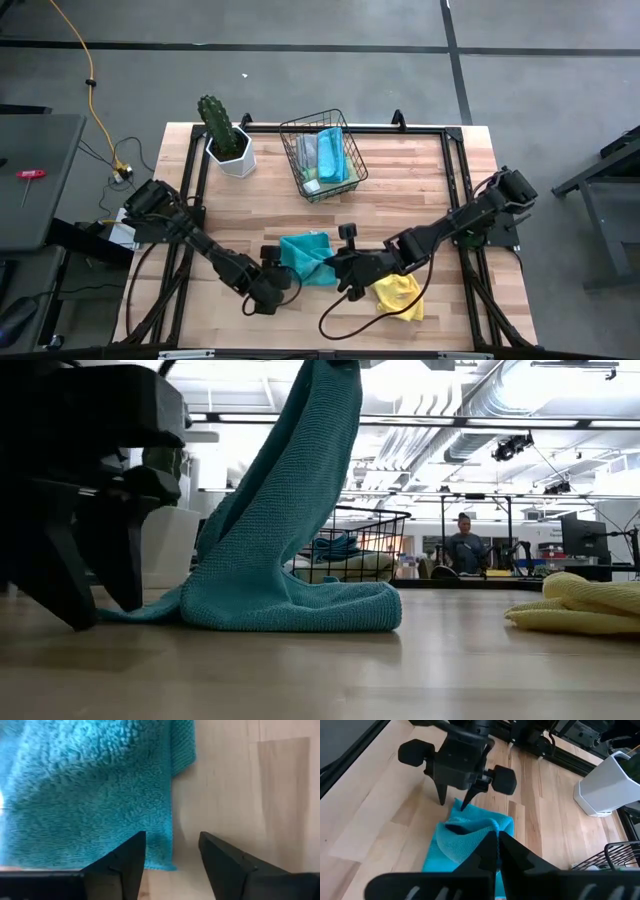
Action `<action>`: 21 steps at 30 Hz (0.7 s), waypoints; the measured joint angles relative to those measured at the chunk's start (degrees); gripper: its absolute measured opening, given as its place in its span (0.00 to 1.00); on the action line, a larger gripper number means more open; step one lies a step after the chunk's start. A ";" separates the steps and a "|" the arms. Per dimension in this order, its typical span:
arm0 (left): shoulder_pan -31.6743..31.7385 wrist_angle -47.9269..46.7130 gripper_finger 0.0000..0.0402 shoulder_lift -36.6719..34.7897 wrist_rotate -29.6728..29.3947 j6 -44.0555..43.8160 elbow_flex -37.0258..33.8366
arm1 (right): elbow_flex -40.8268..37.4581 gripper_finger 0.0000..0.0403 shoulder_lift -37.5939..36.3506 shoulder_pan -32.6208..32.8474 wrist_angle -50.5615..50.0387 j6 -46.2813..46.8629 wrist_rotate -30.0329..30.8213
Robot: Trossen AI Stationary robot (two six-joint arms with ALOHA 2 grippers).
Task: Fold microfiber towels
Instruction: Fold the blue microfiber cloth
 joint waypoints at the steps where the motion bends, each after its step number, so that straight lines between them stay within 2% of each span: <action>1: 0.36 -0.23 0.43 0.39 0.94 0.19 0.13 | 0.00 0.00 0.00 -0.01 -0.01 0.00 -0.01; 6: 0.60 -0.90 0.31 1.07 2.64 0.33 0.19 | 0.00 0.00 0.00 -0.01 -0.10 0.00 -0.05; 12: 0.37 -4.28 0.04 -0.64 3.65 0.50 0.00 | 0.00 0.00 0.00 0.01 -0.17 0.02 -0.45; 21: 0.13 -16.51 0.00 -9.76 2.45 -2.24 -0.37 | 0.00 0.00 0.00 0.03 -2.77 1.70 -0.50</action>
